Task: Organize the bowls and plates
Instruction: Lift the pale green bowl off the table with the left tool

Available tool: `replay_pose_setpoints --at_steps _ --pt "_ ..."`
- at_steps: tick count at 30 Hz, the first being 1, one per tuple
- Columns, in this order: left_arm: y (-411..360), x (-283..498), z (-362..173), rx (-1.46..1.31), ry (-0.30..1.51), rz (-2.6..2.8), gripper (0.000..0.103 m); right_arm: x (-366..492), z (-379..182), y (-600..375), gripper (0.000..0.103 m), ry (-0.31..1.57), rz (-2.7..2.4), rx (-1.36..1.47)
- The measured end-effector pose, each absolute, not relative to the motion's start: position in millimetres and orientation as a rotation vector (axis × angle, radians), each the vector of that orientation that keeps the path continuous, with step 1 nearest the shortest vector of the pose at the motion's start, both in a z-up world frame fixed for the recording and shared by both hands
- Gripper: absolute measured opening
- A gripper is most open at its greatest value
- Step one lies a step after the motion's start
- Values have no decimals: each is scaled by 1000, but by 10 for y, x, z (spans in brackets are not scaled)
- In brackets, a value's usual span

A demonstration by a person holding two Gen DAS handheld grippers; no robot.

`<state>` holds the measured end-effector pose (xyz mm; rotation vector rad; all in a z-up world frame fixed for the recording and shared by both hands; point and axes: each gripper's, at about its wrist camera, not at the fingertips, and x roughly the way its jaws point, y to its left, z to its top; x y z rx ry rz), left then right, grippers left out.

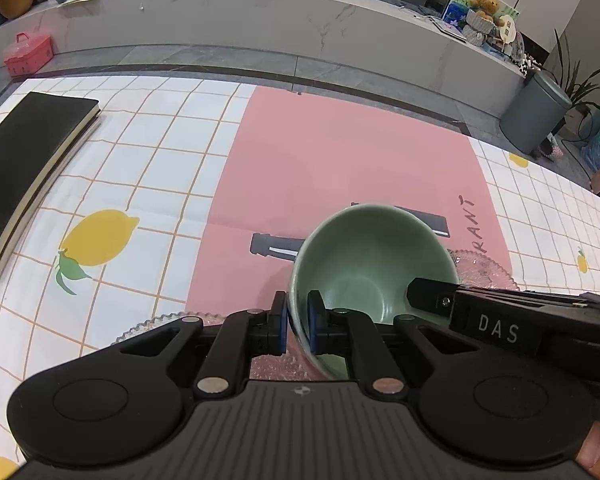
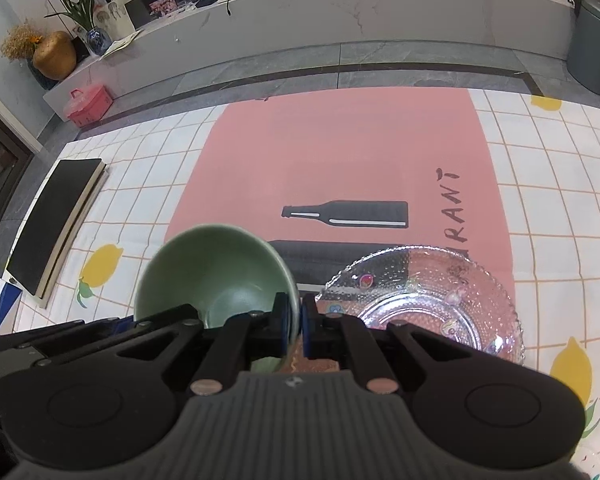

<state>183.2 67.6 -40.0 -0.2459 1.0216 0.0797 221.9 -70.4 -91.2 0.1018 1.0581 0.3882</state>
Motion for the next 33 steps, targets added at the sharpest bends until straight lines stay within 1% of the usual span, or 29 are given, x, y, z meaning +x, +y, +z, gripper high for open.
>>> replay_pose_setpoints --at_steps 10,18,24,33 --pt "571 1766 -186 -212 1000 87 9 2081 -678 -784 4 1021 386 108" --pt "464 1641 114 -215 968 78 9 1888 -332 -928 4 975 376 113" --pt "390 1514 476 -219 923 67 9 1686 100 -1030 4 920 372 110" --pt "213 1203 1174 -203 823 49 10 1230 915 -1237 4 810 360 105"
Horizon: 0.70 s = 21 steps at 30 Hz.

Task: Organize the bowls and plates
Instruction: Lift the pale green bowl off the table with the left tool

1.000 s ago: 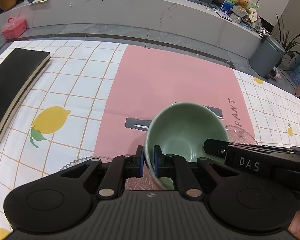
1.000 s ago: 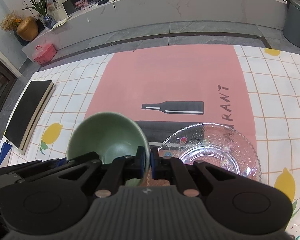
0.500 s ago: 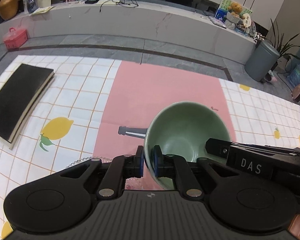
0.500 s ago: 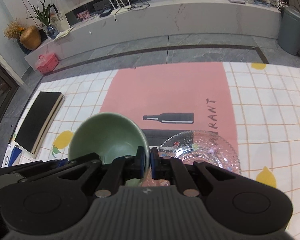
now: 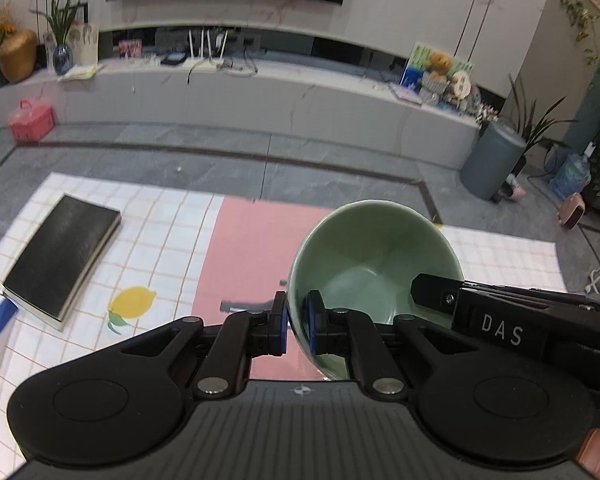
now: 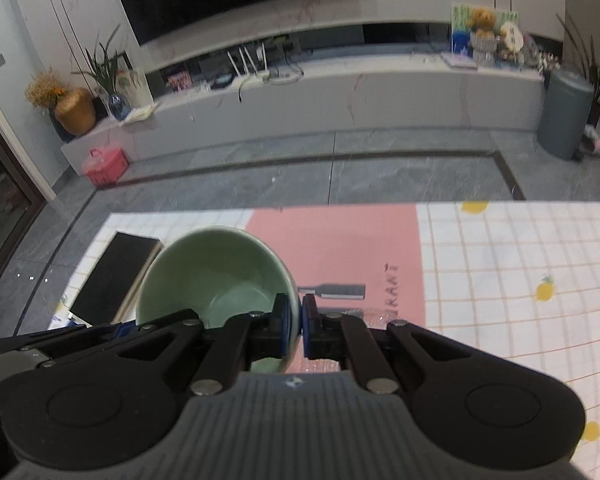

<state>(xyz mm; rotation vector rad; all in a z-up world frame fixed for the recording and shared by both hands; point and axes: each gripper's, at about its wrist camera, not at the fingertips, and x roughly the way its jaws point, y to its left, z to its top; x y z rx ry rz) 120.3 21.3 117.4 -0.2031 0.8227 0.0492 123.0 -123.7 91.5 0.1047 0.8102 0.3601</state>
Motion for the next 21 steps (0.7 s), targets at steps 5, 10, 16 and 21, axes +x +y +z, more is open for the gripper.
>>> replay_pose_setpoints --at_steps 5,10,16,21 --pt "100 978 1424 -194 786 36 10 882 1229 -1367 4 769 352 104" --pt "29 741 1445 -198 781 33 9 573 1285 -1496 4 760 345 113" --pt "-55 486 1218 -217 810 20 10 276 1103 -1589 4 792 327 104" --pt "-144 299 953 -206 853 18 10 94 812 -1698 4 840 320 119"
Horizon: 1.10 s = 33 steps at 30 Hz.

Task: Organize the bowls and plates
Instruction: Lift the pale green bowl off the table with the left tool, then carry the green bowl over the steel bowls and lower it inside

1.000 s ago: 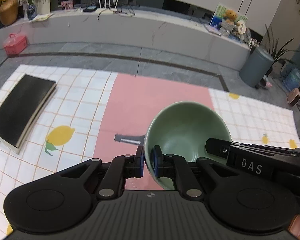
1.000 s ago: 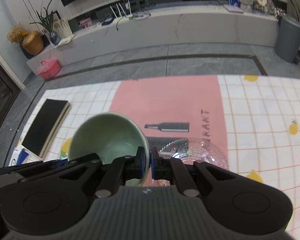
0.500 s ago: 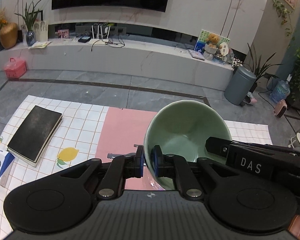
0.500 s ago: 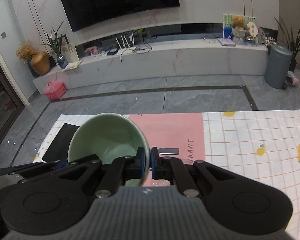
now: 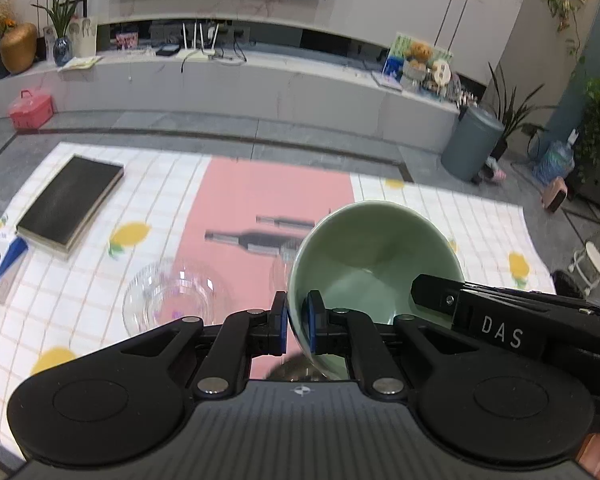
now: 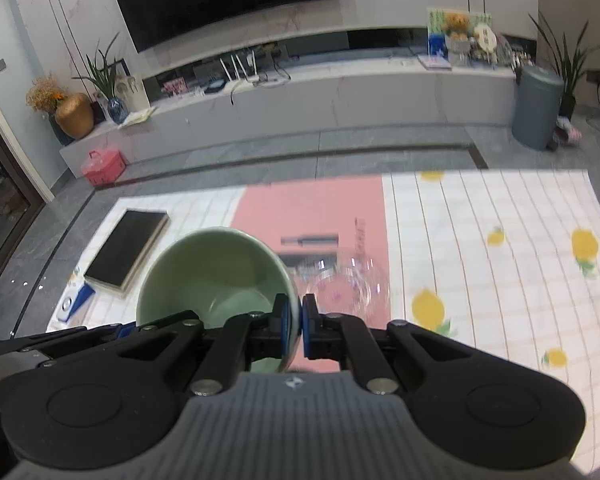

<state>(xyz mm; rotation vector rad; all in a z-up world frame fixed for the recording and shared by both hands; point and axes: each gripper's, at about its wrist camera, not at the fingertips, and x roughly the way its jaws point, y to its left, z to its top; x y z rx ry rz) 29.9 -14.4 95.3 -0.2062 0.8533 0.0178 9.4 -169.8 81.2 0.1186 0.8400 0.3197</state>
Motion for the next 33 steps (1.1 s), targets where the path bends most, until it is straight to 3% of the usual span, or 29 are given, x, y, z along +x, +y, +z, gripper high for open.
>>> replay_pose_setpoints --at_steps 18,33 --pt "-233 -80 200 -190 977 21 10 -172 -127 -1769 4 977 310 136" --pt "-255 -27 -124 -190 1045 8 10 -69 -495 -1759 4 1048 296 126"
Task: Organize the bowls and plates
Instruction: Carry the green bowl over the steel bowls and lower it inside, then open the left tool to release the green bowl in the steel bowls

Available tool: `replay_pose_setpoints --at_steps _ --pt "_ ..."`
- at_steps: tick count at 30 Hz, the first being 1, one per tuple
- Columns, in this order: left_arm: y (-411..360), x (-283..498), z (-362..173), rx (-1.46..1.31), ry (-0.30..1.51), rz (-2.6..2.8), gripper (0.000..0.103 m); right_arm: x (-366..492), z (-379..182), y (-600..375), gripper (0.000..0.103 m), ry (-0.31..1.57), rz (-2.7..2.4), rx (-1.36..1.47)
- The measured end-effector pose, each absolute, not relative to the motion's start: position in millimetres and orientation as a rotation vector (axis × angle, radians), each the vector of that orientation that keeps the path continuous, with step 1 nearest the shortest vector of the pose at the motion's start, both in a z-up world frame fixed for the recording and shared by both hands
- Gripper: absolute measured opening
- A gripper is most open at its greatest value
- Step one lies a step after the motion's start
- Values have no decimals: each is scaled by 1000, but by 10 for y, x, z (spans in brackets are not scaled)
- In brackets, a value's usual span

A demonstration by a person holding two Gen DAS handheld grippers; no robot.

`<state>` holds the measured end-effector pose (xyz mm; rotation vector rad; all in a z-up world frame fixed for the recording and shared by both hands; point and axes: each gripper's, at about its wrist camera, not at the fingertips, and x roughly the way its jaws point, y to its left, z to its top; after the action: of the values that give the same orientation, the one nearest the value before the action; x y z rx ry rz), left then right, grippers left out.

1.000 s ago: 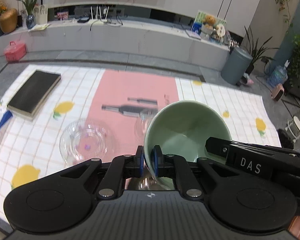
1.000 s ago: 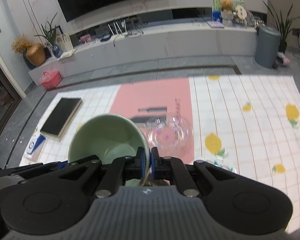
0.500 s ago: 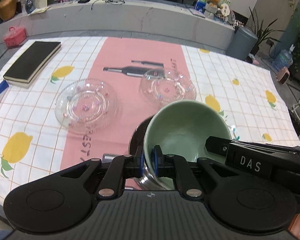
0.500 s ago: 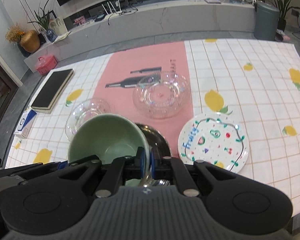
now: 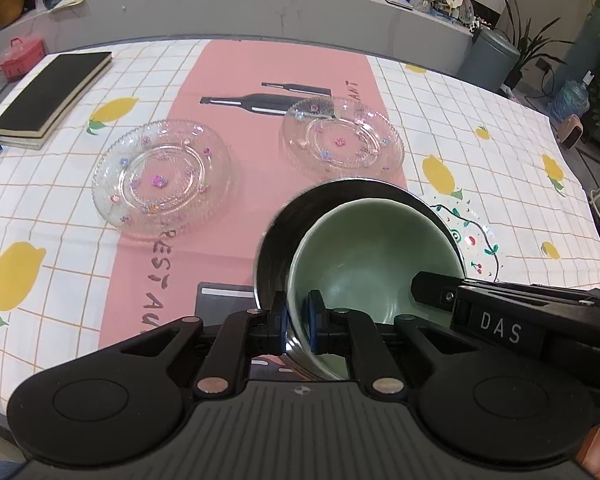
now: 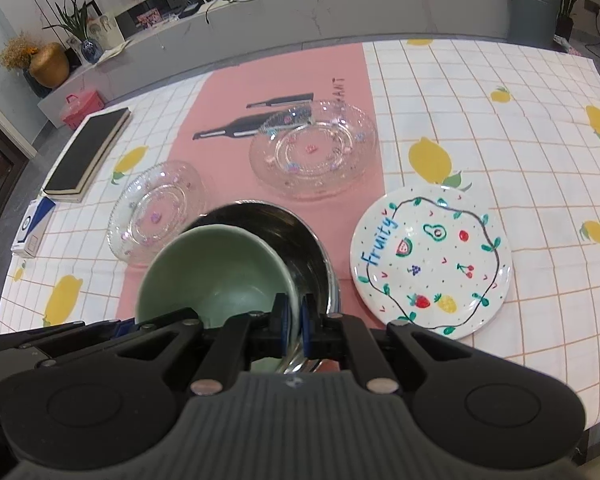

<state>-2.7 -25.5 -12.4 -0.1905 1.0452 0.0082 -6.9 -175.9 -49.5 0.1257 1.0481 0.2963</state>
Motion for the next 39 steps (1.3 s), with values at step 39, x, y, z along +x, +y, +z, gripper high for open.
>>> replay_pose_setpoints --at_steps 39 --pt "-167 -10 -72 -257 1053 26 11 -60 -500 -1675 16 1057 318 57"
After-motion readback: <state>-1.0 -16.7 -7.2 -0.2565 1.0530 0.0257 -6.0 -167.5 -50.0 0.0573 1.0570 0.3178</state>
